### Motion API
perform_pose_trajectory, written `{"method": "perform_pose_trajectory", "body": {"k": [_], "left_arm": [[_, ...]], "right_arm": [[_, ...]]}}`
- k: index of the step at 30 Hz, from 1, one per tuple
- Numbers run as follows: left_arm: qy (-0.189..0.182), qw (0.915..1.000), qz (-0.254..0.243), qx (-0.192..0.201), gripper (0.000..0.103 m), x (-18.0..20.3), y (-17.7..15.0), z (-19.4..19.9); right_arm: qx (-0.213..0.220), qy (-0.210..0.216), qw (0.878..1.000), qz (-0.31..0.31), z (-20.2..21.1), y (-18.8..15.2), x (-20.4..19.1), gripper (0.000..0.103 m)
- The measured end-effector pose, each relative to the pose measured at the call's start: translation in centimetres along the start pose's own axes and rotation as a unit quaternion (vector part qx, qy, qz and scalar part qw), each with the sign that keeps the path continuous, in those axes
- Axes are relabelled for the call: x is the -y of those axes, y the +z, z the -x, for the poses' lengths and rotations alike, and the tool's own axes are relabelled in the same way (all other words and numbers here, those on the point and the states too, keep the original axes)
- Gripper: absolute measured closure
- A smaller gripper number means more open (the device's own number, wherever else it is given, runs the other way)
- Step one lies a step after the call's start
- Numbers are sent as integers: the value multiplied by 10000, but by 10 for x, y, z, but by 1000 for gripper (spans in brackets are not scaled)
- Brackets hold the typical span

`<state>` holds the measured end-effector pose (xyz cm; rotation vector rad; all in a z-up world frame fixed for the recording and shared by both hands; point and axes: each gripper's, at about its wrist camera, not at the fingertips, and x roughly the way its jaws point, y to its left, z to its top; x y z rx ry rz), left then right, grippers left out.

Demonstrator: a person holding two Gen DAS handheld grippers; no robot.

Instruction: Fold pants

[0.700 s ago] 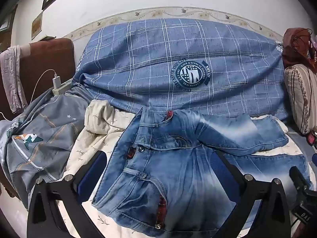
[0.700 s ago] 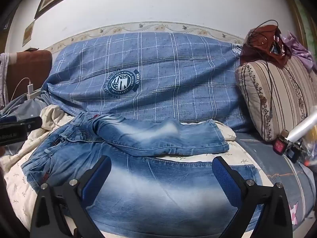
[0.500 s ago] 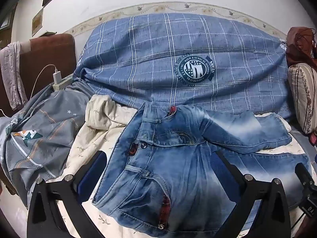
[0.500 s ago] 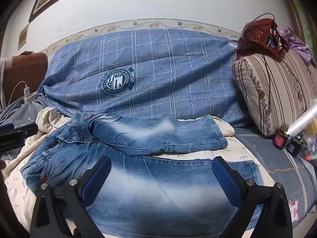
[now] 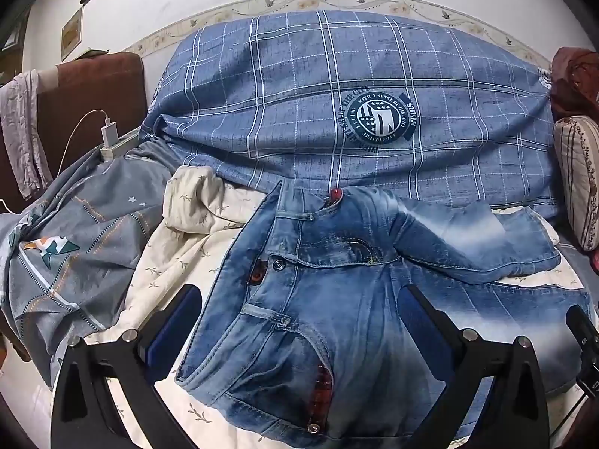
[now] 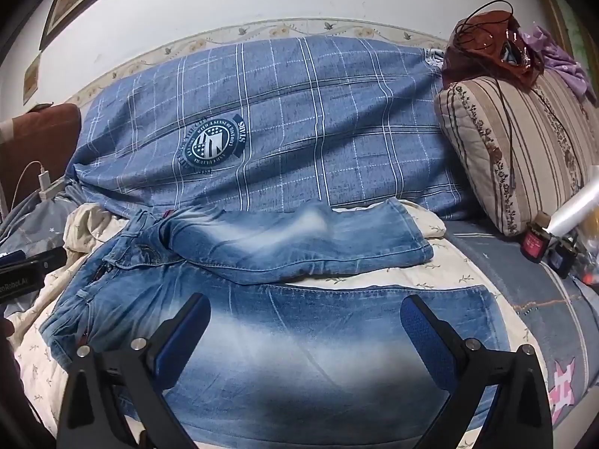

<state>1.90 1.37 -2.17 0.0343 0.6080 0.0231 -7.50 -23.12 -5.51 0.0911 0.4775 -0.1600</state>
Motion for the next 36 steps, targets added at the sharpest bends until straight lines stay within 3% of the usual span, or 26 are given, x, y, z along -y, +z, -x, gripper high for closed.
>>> {"method": "perform_pose_trajectory", "body": {"k": [36], "left_arm": [[-89,9996,-236,-105,0,9,0,-2]], "right_arm": [[-96,-13,10000,-13,-4,0,-2,0]]}}
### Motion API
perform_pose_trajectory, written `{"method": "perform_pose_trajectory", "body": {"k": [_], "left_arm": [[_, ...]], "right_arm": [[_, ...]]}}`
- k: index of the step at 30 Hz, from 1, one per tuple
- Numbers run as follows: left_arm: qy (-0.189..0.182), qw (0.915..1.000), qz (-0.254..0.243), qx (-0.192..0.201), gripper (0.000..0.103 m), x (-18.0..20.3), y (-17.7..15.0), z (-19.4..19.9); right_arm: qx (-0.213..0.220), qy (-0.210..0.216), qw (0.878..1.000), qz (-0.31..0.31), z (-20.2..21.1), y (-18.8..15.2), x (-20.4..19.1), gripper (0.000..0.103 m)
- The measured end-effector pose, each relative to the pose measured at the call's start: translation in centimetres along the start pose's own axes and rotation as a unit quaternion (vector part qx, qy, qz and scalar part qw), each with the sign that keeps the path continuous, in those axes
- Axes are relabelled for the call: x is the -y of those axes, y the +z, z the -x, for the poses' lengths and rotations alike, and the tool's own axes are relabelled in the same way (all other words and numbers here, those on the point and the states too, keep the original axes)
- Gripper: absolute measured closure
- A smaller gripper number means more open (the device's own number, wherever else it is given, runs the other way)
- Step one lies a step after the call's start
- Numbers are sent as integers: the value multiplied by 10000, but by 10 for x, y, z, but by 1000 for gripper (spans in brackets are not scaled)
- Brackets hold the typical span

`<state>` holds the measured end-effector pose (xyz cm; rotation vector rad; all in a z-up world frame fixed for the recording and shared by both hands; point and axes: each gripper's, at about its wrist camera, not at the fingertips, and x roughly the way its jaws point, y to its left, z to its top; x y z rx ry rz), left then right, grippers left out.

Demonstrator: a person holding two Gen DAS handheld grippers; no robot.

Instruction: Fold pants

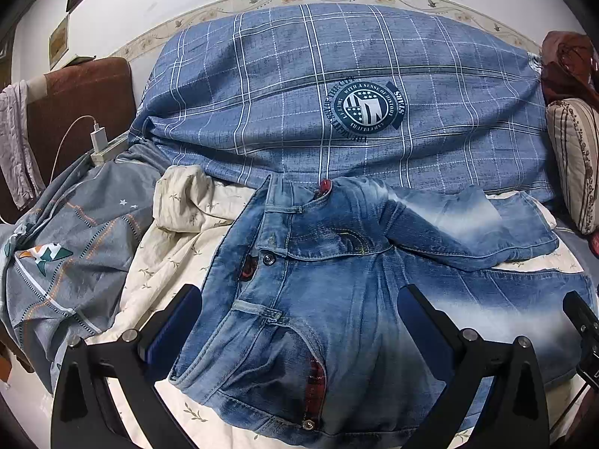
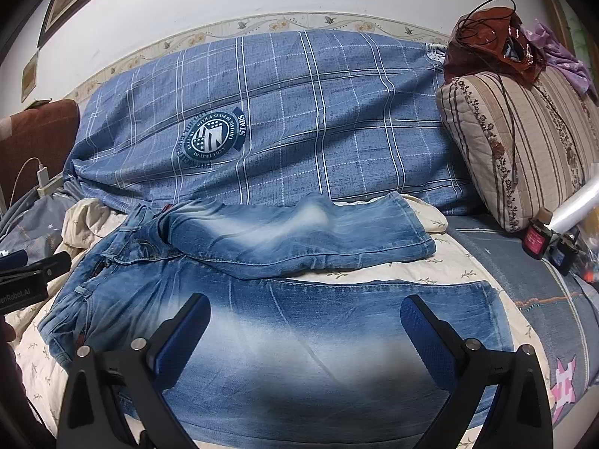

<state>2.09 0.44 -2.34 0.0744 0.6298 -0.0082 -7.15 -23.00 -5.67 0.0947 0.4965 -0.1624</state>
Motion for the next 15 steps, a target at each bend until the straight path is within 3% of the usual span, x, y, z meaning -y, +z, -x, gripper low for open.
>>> {"method": "perform_pose_trajectory", "body": {"k": [15], "left_arm": [[-10,10000,-20,-20,0,0,0,0]], "right_arm": [[18,-4,10000,19,0,0,-2,0]]}}
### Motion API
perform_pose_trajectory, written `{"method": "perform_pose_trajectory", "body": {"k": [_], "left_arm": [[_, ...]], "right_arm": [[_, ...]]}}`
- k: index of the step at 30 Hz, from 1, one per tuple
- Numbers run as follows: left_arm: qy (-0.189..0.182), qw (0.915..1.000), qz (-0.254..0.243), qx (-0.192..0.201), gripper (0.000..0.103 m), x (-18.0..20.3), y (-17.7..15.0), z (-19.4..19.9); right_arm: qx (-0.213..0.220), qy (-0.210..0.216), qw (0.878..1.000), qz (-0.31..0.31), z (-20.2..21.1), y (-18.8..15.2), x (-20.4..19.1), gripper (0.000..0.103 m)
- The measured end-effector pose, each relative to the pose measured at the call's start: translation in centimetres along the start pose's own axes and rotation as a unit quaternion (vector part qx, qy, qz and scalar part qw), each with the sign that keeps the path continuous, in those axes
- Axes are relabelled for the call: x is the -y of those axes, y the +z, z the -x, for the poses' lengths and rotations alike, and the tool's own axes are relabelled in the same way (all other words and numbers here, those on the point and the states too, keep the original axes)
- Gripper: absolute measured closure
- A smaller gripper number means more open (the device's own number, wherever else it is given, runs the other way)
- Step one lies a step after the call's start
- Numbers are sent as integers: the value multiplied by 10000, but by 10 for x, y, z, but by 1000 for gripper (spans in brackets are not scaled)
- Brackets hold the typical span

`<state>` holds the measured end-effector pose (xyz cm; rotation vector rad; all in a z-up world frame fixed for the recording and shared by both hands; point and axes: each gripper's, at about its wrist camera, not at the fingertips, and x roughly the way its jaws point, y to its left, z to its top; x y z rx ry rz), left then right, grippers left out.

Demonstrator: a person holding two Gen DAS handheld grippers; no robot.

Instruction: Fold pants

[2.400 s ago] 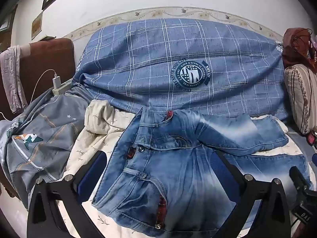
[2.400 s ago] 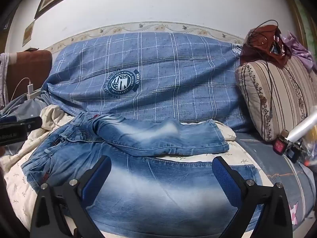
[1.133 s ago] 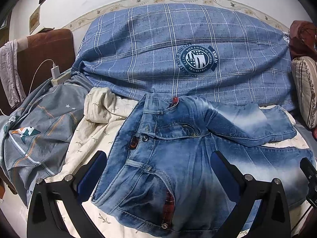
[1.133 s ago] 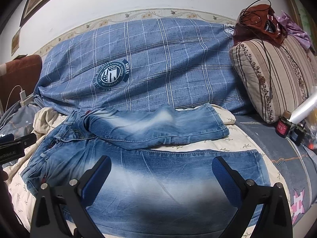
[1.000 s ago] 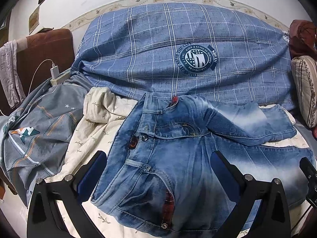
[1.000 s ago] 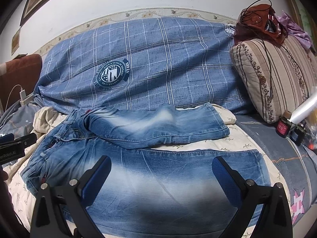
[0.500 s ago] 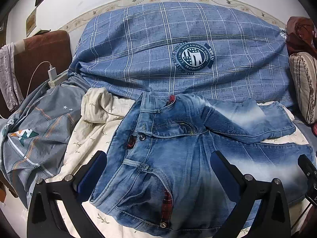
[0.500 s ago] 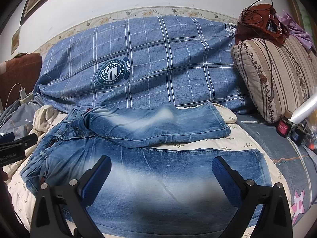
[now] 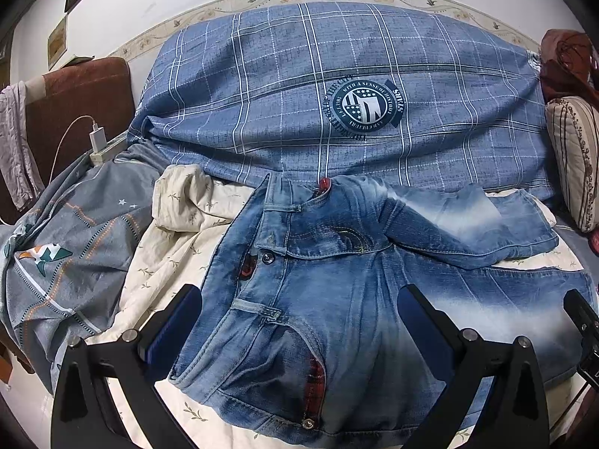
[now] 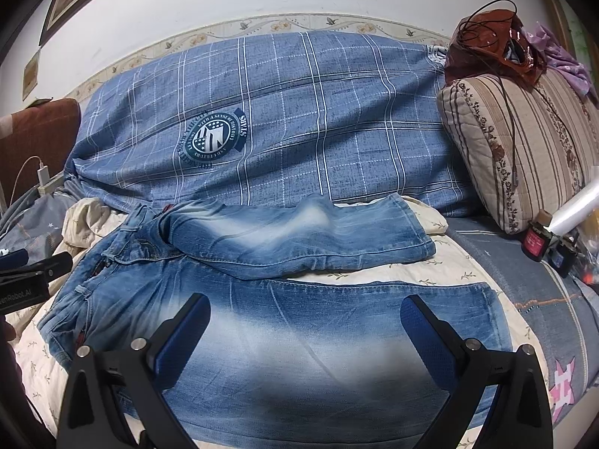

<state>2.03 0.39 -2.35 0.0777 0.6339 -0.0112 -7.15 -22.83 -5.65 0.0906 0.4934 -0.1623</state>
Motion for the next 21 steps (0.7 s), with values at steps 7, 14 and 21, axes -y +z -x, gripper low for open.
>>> {"method": "perform_pose_trajectory", "body": {"k": [7,14,21], "left_arm": [[10,10000,-19,-4,0,0,0,0],[1,10000,-20,-6,0,1,0,0],[9,10000,-29,-17,0,1,0,-1]], "right_arm": [[9,-8,10000,12,1,0,0,0],[11,-11,10000,-25,2,1,3,0],[9,-12,10000,-10,2,1,4,0]]}}
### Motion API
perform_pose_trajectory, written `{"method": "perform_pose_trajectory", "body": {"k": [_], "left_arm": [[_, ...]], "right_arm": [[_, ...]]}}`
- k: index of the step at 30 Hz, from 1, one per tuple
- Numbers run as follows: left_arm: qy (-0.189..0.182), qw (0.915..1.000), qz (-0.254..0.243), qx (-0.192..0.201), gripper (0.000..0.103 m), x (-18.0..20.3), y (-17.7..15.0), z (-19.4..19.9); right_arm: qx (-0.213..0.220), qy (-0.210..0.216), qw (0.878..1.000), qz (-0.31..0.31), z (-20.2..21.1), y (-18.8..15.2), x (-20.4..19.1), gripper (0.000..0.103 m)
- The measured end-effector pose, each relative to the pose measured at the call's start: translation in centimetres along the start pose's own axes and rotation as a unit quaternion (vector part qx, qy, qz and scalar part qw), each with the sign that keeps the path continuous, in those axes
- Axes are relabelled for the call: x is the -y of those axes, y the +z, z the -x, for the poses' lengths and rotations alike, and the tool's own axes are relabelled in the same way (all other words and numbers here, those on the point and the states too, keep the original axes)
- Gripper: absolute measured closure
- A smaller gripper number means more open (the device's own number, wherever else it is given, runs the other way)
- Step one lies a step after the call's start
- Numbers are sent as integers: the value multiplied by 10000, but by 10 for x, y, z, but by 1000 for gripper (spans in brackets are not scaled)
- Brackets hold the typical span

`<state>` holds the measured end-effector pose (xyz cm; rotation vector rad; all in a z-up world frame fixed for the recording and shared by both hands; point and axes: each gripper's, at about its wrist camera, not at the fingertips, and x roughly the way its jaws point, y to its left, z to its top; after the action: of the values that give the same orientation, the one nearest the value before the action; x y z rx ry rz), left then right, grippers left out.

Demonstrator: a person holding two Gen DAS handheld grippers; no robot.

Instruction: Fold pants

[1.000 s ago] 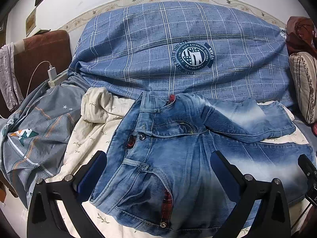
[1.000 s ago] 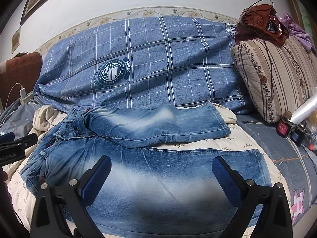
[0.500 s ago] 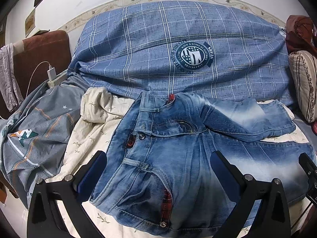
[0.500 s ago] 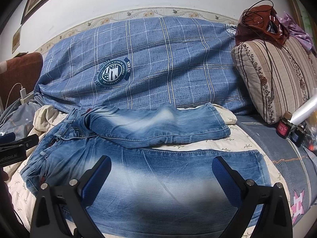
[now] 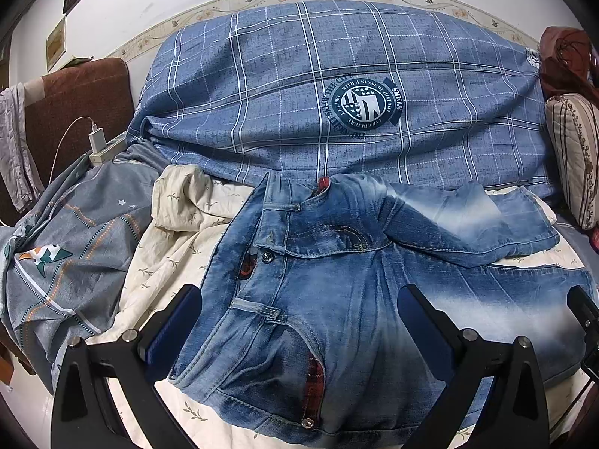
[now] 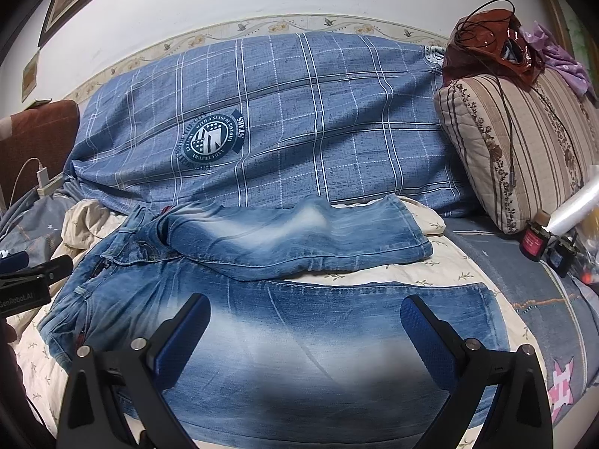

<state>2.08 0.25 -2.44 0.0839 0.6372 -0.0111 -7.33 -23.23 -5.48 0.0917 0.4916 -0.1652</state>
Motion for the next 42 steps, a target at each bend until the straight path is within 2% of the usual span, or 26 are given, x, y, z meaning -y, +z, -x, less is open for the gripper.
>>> {"method": "perform_pose_trajectory", "body": {"k": [9,12,14,17,22,26,30,34,37,39,42], "left_arm": [[-24,10000,-23,-56,0,0,0,-3],[-167,9995,-47,-267,0,-3,3,-10],[-453,9979,62,-458,0,-10,10,-18],[-635,9956,155,-673,0,-23,30,-41],[-355,9960,-61,-812,0,-41,82,-102],[-323,9911,146,-1285,0,-67,118,-165],[-285,9853,621,-1563,0,-95,135,-214],[-306,9832,561,-1710,0,-91,142,-242],[-527,9791,663,-1849,6,-81,146,-262],[-637,9756,683,-1989,18,-72,146,-275],[-789,9686,671,-2259,28,-59,141,-294]], "right_arm": [[-13,14,10000,-44,1,1,5,0],[-73,-53,9997,-235,-1,7,24,0],[-188,-7,9987,-477,-10,17,48,0],[-429,-131,9974,-557,-42,43,83,0],[-1058,202,9900,-907,-131,102,134,0],[-1307,197,9851,-1099,-195,134,153,1],[-1509,82,9824,-1096,-240,141,158,6],[-1678,152,9804,-1022,-264,137,162,11],[-1774,128,9791,-983,-274,132,164,14],[-1824,189,9783,-967,-278,129,164,17],[-1883,208,9778,-893,-285,127,165,18]]}}
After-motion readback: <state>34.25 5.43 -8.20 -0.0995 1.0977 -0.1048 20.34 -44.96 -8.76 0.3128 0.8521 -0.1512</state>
